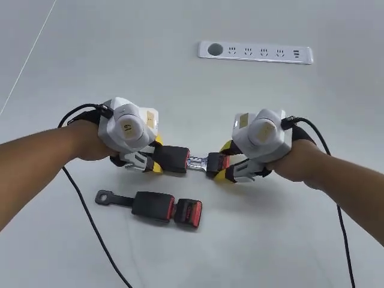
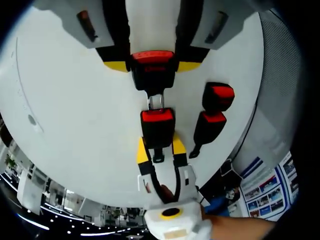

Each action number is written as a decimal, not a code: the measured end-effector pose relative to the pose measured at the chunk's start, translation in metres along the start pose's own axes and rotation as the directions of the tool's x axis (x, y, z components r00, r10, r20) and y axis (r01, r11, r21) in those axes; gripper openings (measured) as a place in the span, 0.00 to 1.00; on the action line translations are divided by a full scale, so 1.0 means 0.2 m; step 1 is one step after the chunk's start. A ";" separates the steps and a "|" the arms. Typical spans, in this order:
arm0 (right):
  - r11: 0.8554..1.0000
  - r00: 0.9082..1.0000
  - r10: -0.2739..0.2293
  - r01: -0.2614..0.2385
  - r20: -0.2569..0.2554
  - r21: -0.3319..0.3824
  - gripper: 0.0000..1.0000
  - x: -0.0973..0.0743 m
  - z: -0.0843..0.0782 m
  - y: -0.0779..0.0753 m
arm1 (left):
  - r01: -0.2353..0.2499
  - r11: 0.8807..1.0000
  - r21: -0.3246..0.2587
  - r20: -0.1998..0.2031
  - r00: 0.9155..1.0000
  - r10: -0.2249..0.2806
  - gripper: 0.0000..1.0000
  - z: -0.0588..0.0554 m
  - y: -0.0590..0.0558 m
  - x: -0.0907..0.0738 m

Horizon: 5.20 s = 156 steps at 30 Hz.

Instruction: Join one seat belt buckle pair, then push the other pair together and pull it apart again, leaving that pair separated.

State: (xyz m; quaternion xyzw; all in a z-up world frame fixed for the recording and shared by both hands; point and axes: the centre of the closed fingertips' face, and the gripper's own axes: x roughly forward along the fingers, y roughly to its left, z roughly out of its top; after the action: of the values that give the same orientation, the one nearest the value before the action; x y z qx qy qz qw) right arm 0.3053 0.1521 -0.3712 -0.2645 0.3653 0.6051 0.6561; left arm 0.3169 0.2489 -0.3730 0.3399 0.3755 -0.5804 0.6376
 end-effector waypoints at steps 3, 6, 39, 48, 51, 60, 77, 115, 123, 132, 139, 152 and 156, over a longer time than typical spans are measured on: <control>1.000 1.000 0.011 -0.011 0.027 0.002 0.34 0.01 0.03 0.01 | 0.000 1.000 -0.005 0.006 1.000 0.000 0.33 -0.01 0.01 0.00; 1.000 1.000 0.014 -0.014 0.027 0.005 0.34 0.03 0.04 0.02 | 0.001 1.000 -0.001 0.003 1.000 -0.001 0.33 -0.01 0.01 0.00; 0.996 0.998 -0.041 0.036 0.054 0.082 0.31 0.10 0.13 0.02 | 0.046 0.995 0.084 -0.082 0.996 -0.039 0.31 -0.01 -0.01 0.01; 0.996 0.999 -0.040 0.038 0.019 0.077 0.32 0.10 0.13 0.02 | 0.052 0.993 0.103 -0.095 0.995 -0.042 0.32 -0.02 0.00 0.02; 0.996 0.999 -0.039 0.038 0.009 0.078 0.32 0.10 0.13 0.02 | 0.048 0.994 0.096 -0.093 0.995 -0.039 0.32 -0.02 0.00 0.02; 0.998 0.999 -0.036 0.036 0.000 0.055 0.33 0.09 0.11 0.03 | 0.044 0.995 0.090 -0.089 0.995 -0.036 0.32 -0.02 0.00 0.01; 0.999 0.999 -0.031 0.030 0.010 0.043 0.33 0.03 0.03 0.03 | 0.043 0.995 0.087 -0.076 0.996 -0.036 0.32 0.00 -0.02 0.00; 0.993 0.998 -0.047 0.050 -0.029 0.109 0.35 -0.34 -0.44 0.03 | 0.039 0.997 0.070 -0.093 0.995 -0.032 0.33 0.00 -0.01 0.00; 0.991 0.997 -0.063 0.068 -0.045 0.119 0.35 -0.36 -0.49 0.02 | 0.042 0.996 0.081 -0.106 0.994 -0.033 0.33 0.00 0.00 0.01; 0.994 0.992 -0.085 0.091 -0.088 0.065 0.44 -0.34 -0.48 0.06 | 0.020 1.000 0.017 -0.111 0.994 -0.018 0.35 0.00 -0.01 0.01; 0.952 0.963 -0.266 0.256 0.040 0.166 0.67 -0.40 -0.39 0.02 | -0.038 0.990 -0.137 0.049 0.998 0.045 0.51 0.17 -0.04 -0.09; 0.788 0.832 -0.538 0.441 0.134 0.429 0.87 -0.59 -0.33 0.04 | -0.122 0.868 -0.481 0.229 0.938 0.259 0.86 0.23 -0.11 -0.28; 0.735 0.783 -0.606 0.483 0.140 0.477 0.90 -0.65 -0.32 0.04 | -0.149 0.818 -0.556 0.240 0.913 0.330 0.89 0.20 -0.13 -0.34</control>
State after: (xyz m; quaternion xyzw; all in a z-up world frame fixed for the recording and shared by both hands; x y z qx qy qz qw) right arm 0.2876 0.0245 -0.3043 -0.1244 0.2916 0.3233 0.8916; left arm 0.2908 0.2443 -0.2946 0.0968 0.3630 -0.4170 0.8277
